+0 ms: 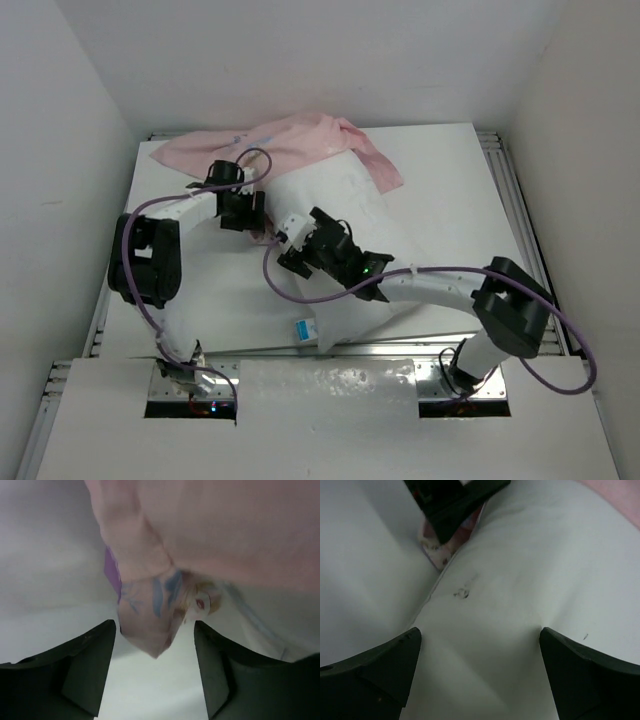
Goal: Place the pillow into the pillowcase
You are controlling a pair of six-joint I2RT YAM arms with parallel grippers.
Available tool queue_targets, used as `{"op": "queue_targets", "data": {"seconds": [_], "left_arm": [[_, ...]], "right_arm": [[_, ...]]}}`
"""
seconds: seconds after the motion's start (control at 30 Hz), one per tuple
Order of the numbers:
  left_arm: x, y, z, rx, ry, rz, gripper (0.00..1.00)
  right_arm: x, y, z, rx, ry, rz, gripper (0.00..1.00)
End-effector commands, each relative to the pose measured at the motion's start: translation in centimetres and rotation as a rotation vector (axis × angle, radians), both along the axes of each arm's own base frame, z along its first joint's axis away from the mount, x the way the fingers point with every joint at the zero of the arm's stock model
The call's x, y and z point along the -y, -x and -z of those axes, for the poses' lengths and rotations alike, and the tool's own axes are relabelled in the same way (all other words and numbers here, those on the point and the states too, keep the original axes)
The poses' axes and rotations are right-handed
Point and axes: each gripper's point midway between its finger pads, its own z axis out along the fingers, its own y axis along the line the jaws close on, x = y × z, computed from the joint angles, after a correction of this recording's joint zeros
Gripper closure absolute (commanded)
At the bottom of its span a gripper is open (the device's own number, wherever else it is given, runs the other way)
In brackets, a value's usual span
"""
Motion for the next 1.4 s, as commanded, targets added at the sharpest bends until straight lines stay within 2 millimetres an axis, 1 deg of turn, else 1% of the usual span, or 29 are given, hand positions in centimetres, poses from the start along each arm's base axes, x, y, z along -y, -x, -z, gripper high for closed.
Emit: {"op": "queue_targets", "data": {"seconds": [0.0, 0.03, 0.07, 0.1, 0.13, 0.17, 0.2, 0.27, 0.3, 0.33, 0.37, 0.4, 0.5, 0.53, 0.6, 0.67, 0.7, 0.73, 0.8, 0.83, 0.9, 0.97, 1.0, 1.03, 1.1, 1.2, 1.27, 1.3, 1.37], "left_arm": [[-0.2, -3.2, -0.2, 0.109, 0.01, -0.058, 0.39], [0.1, -3.6, -0.1, 0.121, 0.023, -0.058, 0.45], [0.3, -3.6, 0.2, 0.116, 0.037, -0.059, 0.6], [0.9, -3.6, 0.7, 0.099, 0.064, -0.049, 0.67], [1.1, -3.7, 0.8, 0.094, 0.076, -0.043, 0.76], [1.3, -3.6, 1.2, 0.077, 0.083, -0.039, 0.95], [1.5, -3.3, 1.3, 0.061, 0.091, -0.033, 1.0], [1.5, -3.0, 0.9, 0.07, 0.095, -0.015, 1.0], [1.5, -2.8, 0.5, 0.079, 0.094, -0.004, 1.0], [1.4, -2.2, 0.5, 0.082, 0.085, 0.013, 1.0], [1.3, -2.1, -1.0, 0.12, 0.084, 0.023, 1.0], [1.3, -1.8, -1.6, 0.135, 0.087, 0.031, 1.0], [1.3, -0.2, -4.6, 0.218, 0.079, 0.118, 1.0], [1.6, 0.5, -6.3, 0.272, 0.072, 0.169, 1.0], [2.1, 1.5, -7.7, 0.307, 0.06, 0.23, 1.0], [3.7, 2.5, -9.4, 0.34, 0.066, 0.352, 1.0], [4.2, 3.5, -9.3, 0.305, 0.075, 0.391, 1.0], [5.4, 3.7, -10.1, 0.326, 0.079, 0.451, 1.0], [7.8, 5.1, -11.2, 0.334, 0.104, 0.583, 1.0], [8.9, 5.9, -11.5, 0.329, 0.121, 0.64, 1.0], [10.1, 7.7, -11.8, 0.296, 0.139, 0.74, 1.0], [11.1, 9.0, -12.3, 0.288, 0.187, 0.834, 1.0], [11.1, 9.1, -12.2, 0.293, 0.182, 0.857, 1.0], [11.1, 9.3, -12.2, 0.292, 0.184, 0.87, 1.0], [11.1, 9.7, -11.8, 0.285, 0.196, 0.884, 1.0], [11.7, 10.7, -11.0, 0.261, 0.253, 0.903, 1.0], [11.9, 11.2, -10.6, 0.245, 0.28, 0.908, 1.0], [11.7, 11.2, -10.3, 0.226, 0.275, 0.878, 0.92], [10.2, 10.6, -10.0, 0.216, 0.182, 0.839, 0.68]], "right_arm": [[1.1, -1.1, 0.8, 0.068, 0.111, 0.119, 0.01], [1.2, -1.1, 2.5, 0.042, 0.15, 0.127, 0.01], [0.9, -1.2, 3.0, 0.03, 0.159, 0.129, 0.01], [0.9, -1.4, 3.7, 0.019, 0.182, 0.132, 0.01], [1.0, -1.5, 6.0, -0.015, 0.242, 0.132, 0.02], [0.4, -2.0, 6.1, -0.025, 0.241, 0.134, 0.08], [0.1, -1.9, 8.4, -0.08, 0.277, 0.108, 0.26], [-0.5, -3.7, 8.6, -0.145, 0.2, 0.142, 0.6], [-1.0, -4.1, 8.9, -0.186, 0.151, 0.133, 1.0], [-1.0, -4.8, 9.3, -0.225, 0.107, 0.149, 1.0], [-0.5, -6.5, 8.5, -0.272, 0.007, 0.198, 1.0], [-0.7, -7.0, 8.0, -0.291, -0.039, 0.196, 1.0], [-1.7, -8.7, 3.7, -0.216, -0.18, 0.169, 1.0], [-2.4, -9.4, 0.8, -0.151, -0.262, 0.15, 1.0], [-3.3, -10.0, -2.1, -0.105, -0.357, 0.139, 1.0], [-4.6, -11.1, -5.5, -0.07, -0.495, 0.138, 1.0], [-5.0, -11.6, -6.2, -0.064, -0.532, 0.141, 1.0], [-5.8, -12.4, -8.5, -0.046, -0.605, 0.147, 1.0], [-6.0, -14.5, -7.3, -0.042, -0.615, 0.222, 1.0], [-6.1, -15.8, -8.7, -0.02, -0.658, 0.253, 1.0], [-5.6, -17.4, -8.1, -0.005, -0.686, 0.321, 1.0], [-4.8, -17.7, -9.1, 0.012, -0.74, 0.364, 1.0], [-4.4, -17.5, -10.6, 0.032, -0.79, 0.362, 1.0], [-4.1, -17.1, -10.1, 0.012, -0.811, 0.369, 1.0], [-3.9, -16.5, -10.6, 0.004, -0.844, 0.355, 1.0], [-4.2, -15.7, -7.9, -0.078, -0.842, 0.347, 1.0], [-4.8, -14.6, -4.7, -0.167, -0.827, 0.322, 1.0], [-4.6, -13.6, -2.9, -0.19, -0.825, 0.298, 1.0], [-5.1, -11.6, -3.3, -0.203, -0.869, 0.194, 1.0]]}}
